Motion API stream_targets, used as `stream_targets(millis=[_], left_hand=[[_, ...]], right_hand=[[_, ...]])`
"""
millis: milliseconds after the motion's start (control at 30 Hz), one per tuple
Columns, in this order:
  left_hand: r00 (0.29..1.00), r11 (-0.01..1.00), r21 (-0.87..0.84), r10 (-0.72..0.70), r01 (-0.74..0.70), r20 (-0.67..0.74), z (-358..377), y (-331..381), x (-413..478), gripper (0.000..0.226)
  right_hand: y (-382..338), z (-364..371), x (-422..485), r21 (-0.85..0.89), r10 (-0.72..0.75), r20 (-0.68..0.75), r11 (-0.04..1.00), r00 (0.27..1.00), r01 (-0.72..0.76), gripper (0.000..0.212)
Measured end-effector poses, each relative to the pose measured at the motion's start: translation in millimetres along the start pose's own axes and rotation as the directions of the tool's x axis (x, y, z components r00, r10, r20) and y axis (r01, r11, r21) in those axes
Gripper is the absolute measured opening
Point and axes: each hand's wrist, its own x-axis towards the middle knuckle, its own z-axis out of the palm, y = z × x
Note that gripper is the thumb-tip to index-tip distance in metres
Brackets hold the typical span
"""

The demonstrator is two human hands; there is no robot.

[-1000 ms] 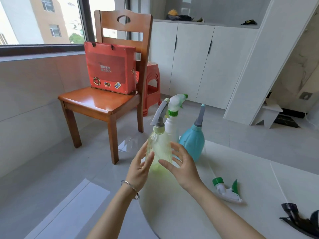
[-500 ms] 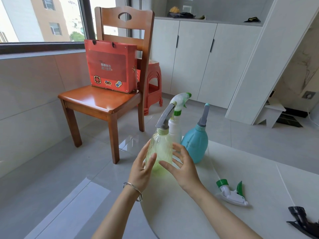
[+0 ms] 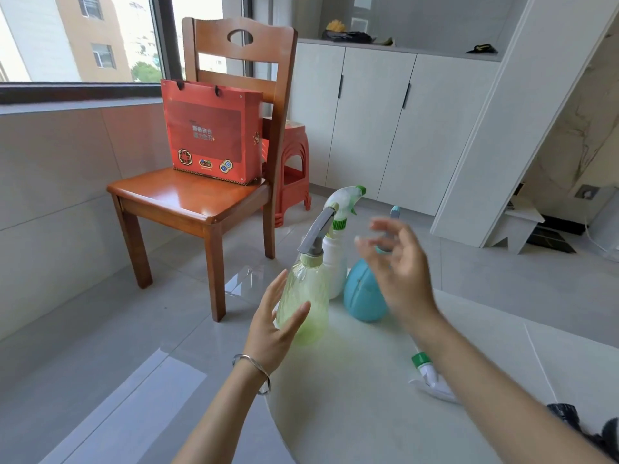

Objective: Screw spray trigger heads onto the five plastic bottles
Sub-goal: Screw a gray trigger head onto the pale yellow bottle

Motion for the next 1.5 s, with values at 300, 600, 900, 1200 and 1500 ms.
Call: stream_targets(millis=[300, 600, 900, 1200, 1500], left_hand=[[0.998, 0.999, 0.026, 0.038, -0.037, -0.048, 7, -3, 3, 0.055], [0.997, 0.999, 0.005, 0.047, -0.046, -0.053, 7, -10, 4, 0.059], [0.997, 0.998, -0.014, 0.057, -0.058, -0.047, 7, -7, 4, 0.055], [0.997, 0.998, 0.012, 0.054, -0.054, -0.053, 7, -6, 4, 0.054], [0.981, 0.99, 0.133, 0.069, -0.044, -0.183, 7, 8, -14, 0.077]], right_hand=[[-20, 14, 121, 0.105, 0.534, 0.034, 0.838, 0.845, -0.535, 0.091], [1, 40, 119, 0.03, 0.618, 0.009, 0.785, 0.786, -0.618, 0.062], [-5, 33, 124, -0.007, 0.613, 0.166, 0.784, 0.773, -0.621, 0.01], [-8, 29, 124, 0.057, 0.588, 0.181, 0.794, 0.789, -0.605, 0.041], [-50, -15, 83, 0.232, 0.459, 0.277, 0.82, 0.844, -0.523, 0.061]])
